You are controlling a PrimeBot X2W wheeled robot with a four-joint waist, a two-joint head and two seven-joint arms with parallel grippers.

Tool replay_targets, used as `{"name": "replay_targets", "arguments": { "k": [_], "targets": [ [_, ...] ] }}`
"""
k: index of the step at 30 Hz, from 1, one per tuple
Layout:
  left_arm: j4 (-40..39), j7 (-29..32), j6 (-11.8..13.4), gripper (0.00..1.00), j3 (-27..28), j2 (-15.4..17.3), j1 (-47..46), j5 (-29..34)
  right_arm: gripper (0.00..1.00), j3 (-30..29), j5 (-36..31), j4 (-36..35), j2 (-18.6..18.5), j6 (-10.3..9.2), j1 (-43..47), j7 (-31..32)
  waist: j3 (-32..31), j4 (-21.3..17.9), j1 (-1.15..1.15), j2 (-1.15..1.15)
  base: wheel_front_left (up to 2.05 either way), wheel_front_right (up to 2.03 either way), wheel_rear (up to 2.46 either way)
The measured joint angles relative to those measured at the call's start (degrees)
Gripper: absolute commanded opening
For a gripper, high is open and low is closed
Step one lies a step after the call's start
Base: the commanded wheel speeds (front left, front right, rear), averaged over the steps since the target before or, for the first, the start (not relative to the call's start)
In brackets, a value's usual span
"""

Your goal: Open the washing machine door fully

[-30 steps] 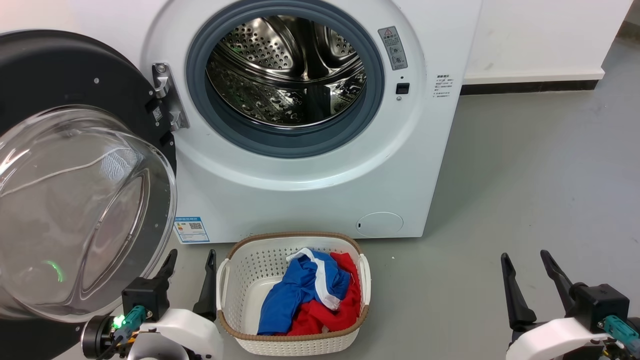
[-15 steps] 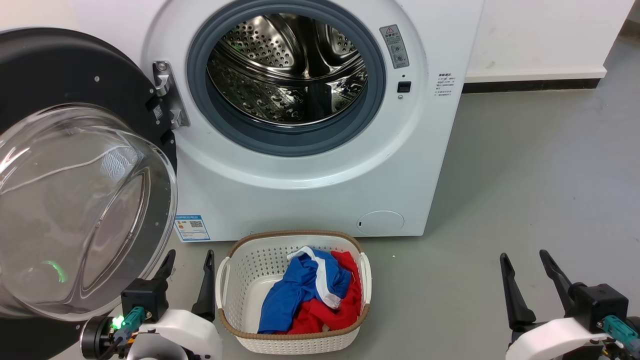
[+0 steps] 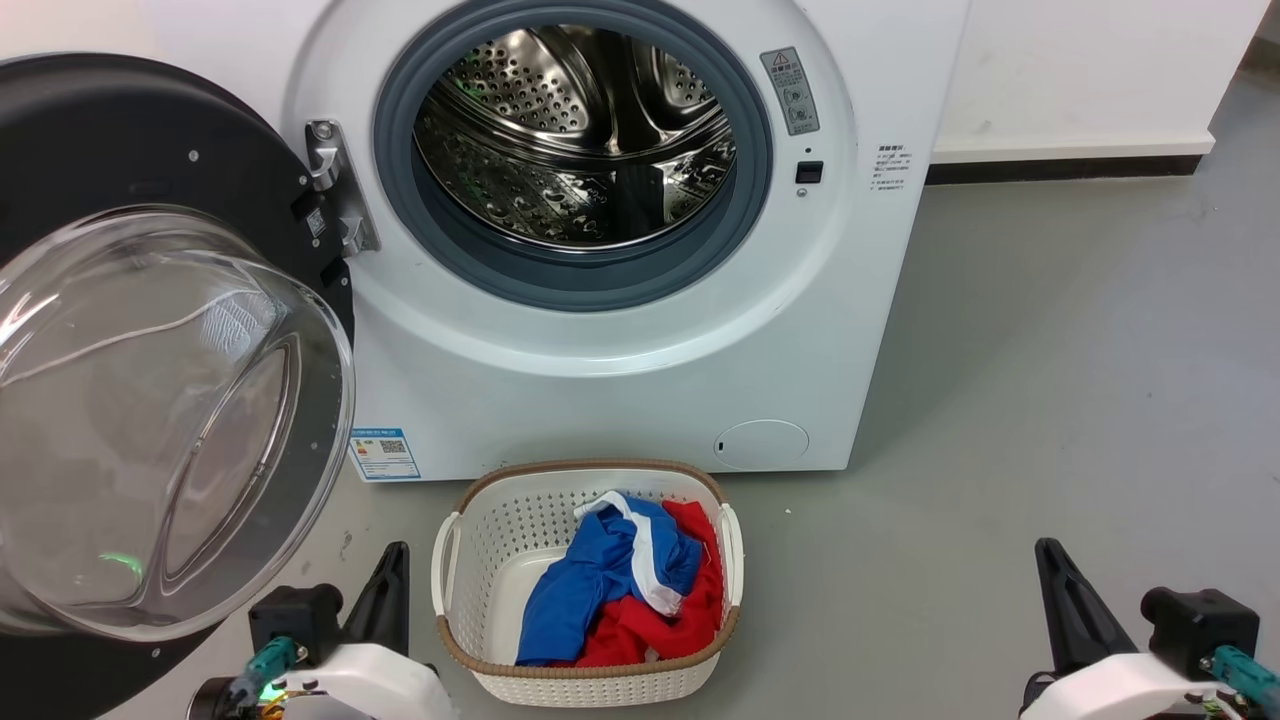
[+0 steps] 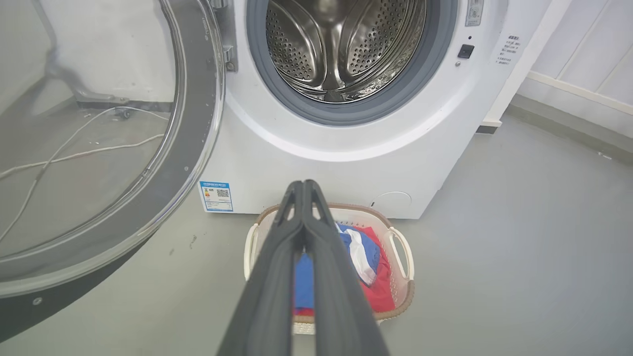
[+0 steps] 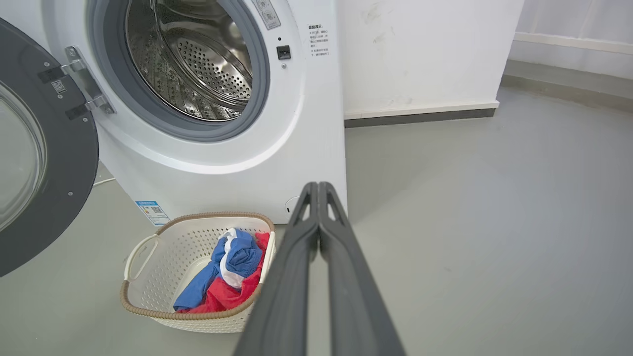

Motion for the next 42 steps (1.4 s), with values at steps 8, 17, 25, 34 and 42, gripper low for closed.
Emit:
{"name": "replay_targets", "arguments": {
  "k": [8, 17, 25, 34, 42],
  "targets": [
    [0.1, 1.9, -2.2, 0.0, 3.2, -1.7, 0.0, -6.7, 0.0, -0.2, 9.6, 0.7, 0.0, 0.0, -0.6, 0.9, 0.2, 0.1, 0.0, 0.0, 0.0, 0.0, 0.0],
    [0.3, 3.8, -4.4, 0.0, 6.5, -3.6, -0.1, -13.4, 0.0, -0.4, 19.2, 1.4, 0.0, 0.0, -1.5, 2.1, 0.4, 0.3, 0.0, 0.0, 0.0, 0.0, 0.0],
    [0.4, 5.6, -6.2, 0.0, 9.1, -4.9, -0.2, -18.9, 0.0, -0.7, 26.9, 2.1, 0.0, -0.01, -2.6, 3.0, 0.6, 0.4, 0.0, 0.0, 0.0, 0.0, 0.0],
    [0.3, 7.2, -8.2, 0.0, 11.8, -6.4, -0.3, -24.4, 0.0, -1.0, 34.7, 3.0, 0.0, -0.01, -3.6, 3.9, 0.8, 0.5, 0.0, 0.0, 0.0, 0.0, 0.0],
    [0.3, 8.6, -9.6, 0.0, 14.2, -7.8, -0.7, -29.0, 0.0, -1.2, 41.2, 3.5, 0.0, -0.01, -4.6, 4.9, 1.0, 0.7, 0.0, 0.0, 0.0, 0.0, 0.0]
  ]
}}
